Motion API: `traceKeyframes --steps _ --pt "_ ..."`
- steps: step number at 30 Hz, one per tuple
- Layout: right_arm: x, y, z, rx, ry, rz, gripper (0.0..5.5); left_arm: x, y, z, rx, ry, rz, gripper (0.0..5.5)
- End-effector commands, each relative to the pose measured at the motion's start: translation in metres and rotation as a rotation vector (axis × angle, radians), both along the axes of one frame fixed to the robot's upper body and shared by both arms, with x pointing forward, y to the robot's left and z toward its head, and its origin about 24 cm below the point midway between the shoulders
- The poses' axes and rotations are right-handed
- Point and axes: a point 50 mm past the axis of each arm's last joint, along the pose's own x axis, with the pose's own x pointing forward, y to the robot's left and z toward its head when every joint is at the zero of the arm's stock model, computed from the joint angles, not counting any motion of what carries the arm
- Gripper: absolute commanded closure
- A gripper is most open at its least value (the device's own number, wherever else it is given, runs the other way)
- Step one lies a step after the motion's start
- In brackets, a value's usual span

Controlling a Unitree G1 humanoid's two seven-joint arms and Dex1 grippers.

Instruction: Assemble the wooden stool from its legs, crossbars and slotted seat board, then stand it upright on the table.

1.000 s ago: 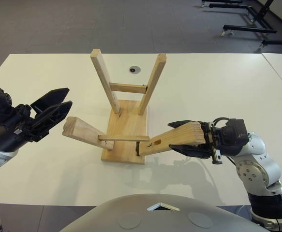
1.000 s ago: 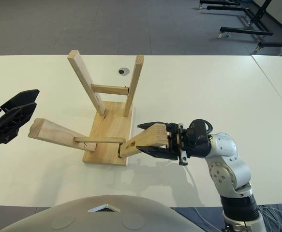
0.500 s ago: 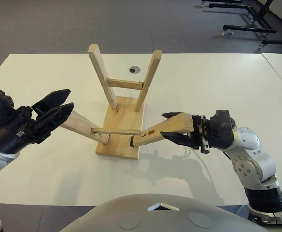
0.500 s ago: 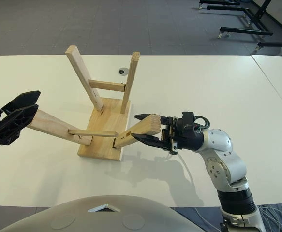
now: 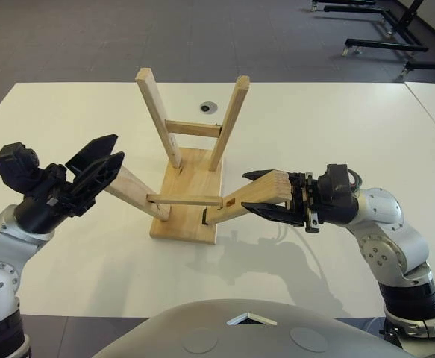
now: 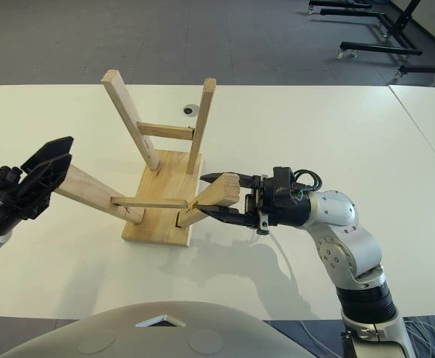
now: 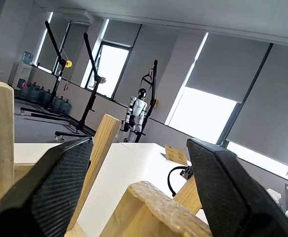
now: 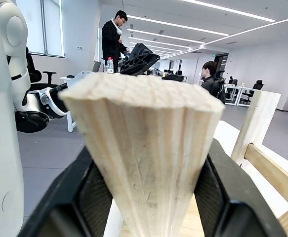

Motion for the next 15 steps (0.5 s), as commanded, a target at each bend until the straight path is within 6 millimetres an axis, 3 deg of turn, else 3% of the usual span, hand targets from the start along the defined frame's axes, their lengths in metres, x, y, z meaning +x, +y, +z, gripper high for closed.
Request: traceKeyframes --steps 1,6,15 --pt "0.004 0.000 0.001 -0.010 -0.010 -0.002 3.46 -0.001 0.013 0.011 -0.083 -0.040 0.049 2.05" --pt "0.003 0.000 0.000 -0.006 -0.005 -0.010 3.46 -0.001 0.031 0.016 -0.119 -0.047 0.104 2.05" --pt "0.002 -0.001 -0.003 -0.001 -0.001 -0.002 3.46 0.003 0.014 -0.011 0.010 0.090 0.025 2.05"
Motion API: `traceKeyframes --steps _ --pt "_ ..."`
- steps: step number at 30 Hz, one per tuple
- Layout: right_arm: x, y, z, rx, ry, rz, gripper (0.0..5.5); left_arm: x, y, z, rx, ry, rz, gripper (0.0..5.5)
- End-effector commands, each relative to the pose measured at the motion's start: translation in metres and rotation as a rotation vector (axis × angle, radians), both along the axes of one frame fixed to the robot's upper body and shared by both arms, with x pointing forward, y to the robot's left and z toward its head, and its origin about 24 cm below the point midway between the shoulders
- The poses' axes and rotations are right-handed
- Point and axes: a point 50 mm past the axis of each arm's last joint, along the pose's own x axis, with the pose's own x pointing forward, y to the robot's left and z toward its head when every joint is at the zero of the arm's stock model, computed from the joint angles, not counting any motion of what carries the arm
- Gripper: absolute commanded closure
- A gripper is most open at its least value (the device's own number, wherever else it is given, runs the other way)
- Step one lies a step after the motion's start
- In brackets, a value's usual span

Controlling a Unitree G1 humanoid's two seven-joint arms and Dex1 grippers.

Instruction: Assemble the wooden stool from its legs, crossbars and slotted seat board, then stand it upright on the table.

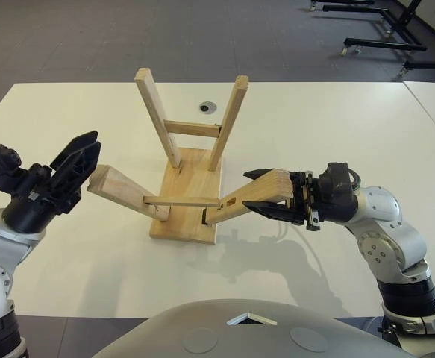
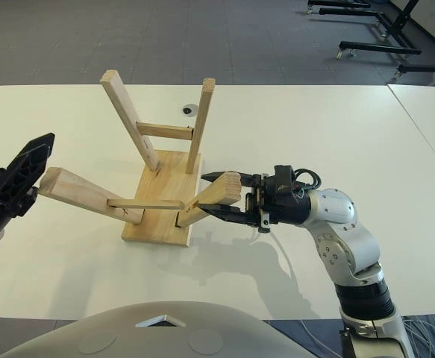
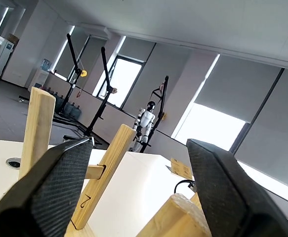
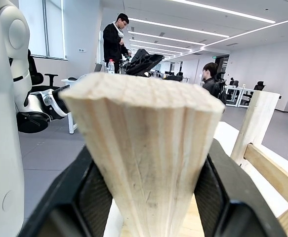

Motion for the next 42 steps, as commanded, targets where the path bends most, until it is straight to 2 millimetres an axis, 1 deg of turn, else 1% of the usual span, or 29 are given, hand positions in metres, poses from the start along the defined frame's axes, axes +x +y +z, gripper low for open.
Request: traceKeyframes --steps 1,5,9,14,20,23,25,31,36,42 --pt "-0.001 0.001 -0.001 -0.009 -0.004 -0.002 3.46 0.003 -0.006 -0.007 0.061 0.051 -0.041 2.05" --pt "-0.002 0.003 0.002 -0.004 -0.004 0.001 3.46 0.003 -0.007 -0.009 0.084 0.068 -0.047 2.05" --pt "0.000 0.005 0.009 -0.012 -0.013 0.006 3.46 0.001 -0.006 -0.009 0.087 0.073 -0.045 2.05" --pt "-0.007 0.011 0.009 -0.012 -0.007 0.003 3.46 -0.001 -0.001 -0.006 0.097 0.084 -0.049 2.05" --pt "-0.015 0.011 -0.009 -0.028 0.012 -0.005 3.46 0.002 0.003 -0.002 0.114 0.098 -0.080 2.05" --pt "-0.014 0.003 -0.016 -0.042 0.010 -0.020 3.46 0.002 0.003 0.000 0.119 0.103 -0.089 2.05" --pt "-0.011 -0.002 -0.017 -0.045 0.007 -0.026 3.46 0.003 0.003 -0.001 0.121 0.106 -0.092 2.05" --pt "-0.006 -0.011 -0.014 -0.041 -0.008 -0.029 3.46 0.001 -0.002 -0.005 0.122 0.115 -0.099 2.05" --pt "-0.001 -0.011 -0.008 -0.039 -0.024 -0.029 3.46 0.001 -0.006 -0.012 0.135 0.125 -0.103 2.05" --pt "0.006 -0.008 0.004 -0.045 -0.044 -0.022 3.46 -0.001 -0.002 -0.011 0.132 0.116 -0.091 2.05"
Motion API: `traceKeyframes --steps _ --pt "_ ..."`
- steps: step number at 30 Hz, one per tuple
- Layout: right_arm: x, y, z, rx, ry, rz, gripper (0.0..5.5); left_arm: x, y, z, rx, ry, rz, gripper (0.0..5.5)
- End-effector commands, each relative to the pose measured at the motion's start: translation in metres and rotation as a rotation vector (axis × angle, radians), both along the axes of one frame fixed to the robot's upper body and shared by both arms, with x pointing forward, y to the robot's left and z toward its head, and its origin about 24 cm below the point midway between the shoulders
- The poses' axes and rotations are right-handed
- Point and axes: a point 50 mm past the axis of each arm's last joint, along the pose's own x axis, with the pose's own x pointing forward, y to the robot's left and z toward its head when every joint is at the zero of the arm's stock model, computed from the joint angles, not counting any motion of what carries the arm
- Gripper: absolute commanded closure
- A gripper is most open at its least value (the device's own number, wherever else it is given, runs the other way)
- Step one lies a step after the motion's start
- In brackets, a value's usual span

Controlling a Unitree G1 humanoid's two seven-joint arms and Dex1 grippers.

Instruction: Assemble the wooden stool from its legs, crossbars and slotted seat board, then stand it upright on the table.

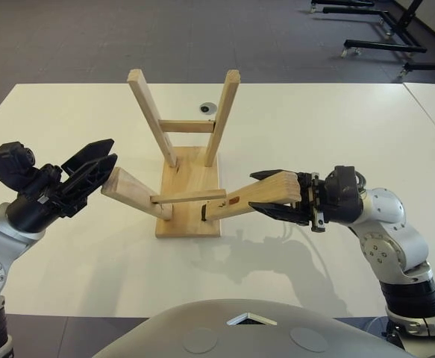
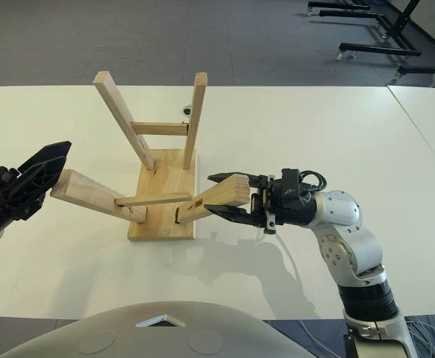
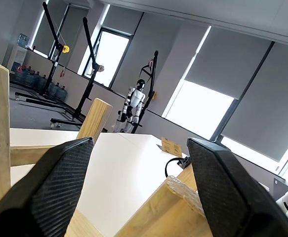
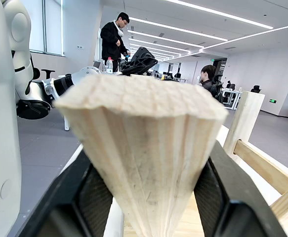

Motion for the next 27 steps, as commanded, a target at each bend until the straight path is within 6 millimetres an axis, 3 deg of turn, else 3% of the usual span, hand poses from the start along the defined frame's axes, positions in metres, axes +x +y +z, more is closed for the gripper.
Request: traceKeyframes --steps 1,9,17,27 --pt "0.004 0.001 0.009 -0.028 -0.007 -0.007 3.46 -0.002 0.002 -0.012 0.050 0.076 0.018 2.05" --pt "0.012 0.002 0.021 0.012 0.005 -0.035 3.46 -0.002 0.005 -0.012 0.049 0.069 0.026 2.05" --pt "0.006 0.000 0.010 -0.039 0.033 -0.013 3.46 0.000 0.005 -0.011 0.056 0.063 0.021 2.05" --pt "0.011 -0.003 0.010 -0.055 0.028 -0.010 3.46 -0.001 0.004 -0.012 0.055 0.064 0.019 2.05"
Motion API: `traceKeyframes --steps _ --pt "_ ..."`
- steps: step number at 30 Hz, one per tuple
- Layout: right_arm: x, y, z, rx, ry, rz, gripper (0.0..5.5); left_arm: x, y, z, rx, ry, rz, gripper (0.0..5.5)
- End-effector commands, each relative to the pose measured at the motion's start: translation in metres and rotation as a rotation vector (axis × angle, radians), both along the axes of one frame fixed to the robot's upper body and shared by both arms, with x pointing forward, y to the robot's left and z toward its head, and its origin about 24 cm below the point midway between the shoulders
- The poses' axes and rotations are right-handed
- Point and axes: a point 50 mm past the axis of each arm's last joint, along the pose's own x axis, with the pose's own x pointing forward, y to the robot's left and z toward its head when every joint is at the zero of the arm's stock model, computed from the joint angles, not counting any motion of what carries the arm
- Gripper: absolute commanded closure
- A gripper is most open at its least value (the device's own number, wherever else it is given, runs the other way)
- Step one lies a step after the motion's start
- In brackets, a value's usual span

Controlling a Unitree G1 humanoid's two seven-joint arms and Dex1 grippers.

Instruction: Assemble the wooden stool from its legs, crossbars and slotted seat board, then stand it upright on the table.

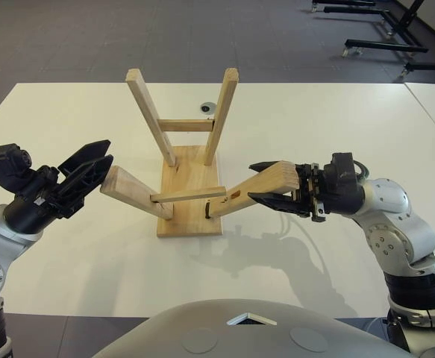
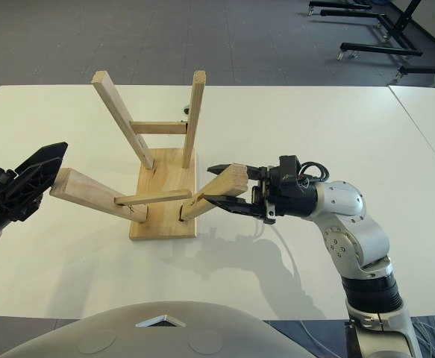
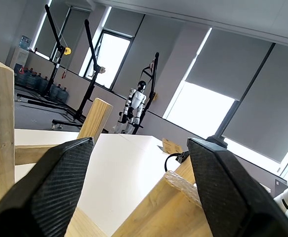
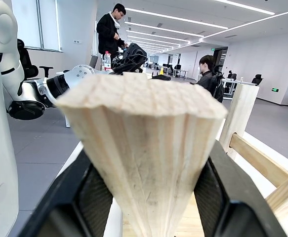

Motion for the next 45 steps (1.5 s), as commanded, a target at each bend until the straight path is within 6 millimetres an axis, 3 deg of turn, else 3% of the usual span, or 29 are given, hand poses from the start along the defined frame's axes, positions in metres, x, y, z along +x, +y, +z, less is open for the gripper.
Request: traceKeyframes --steps 1,10,24,32,45 --pt "0.004 -0.002 0.003 -0.028 -0.017 -0.005 3.46 -0.001 0.000 -0.011 0.059 0.076 0.014 2.05" --pt "0.010 -0.004 0.008 -0.030 -0.028 -0.006 3.46 -0.002 -0.002 -0.011 0.055 0.075 0.017 2.05" --pt "0.005 0.005 -0.003 -0.086 -0.011 0.077 3.46 0.000 -0.002 -0.010 0.056 0.067 0.016 2.05" --pt "0.009 0.012 0.004 -0.096 -0.042 0.075 3.46 -0.001 -0.003 -0.011 0.052 0.067 0.020 2.05" --pt "0.002 0.015 -0.015 -0.130 -0.009 0.085 3.46 0.002 -0.002 -0.012 0.060 0.068 0.012 2.05"
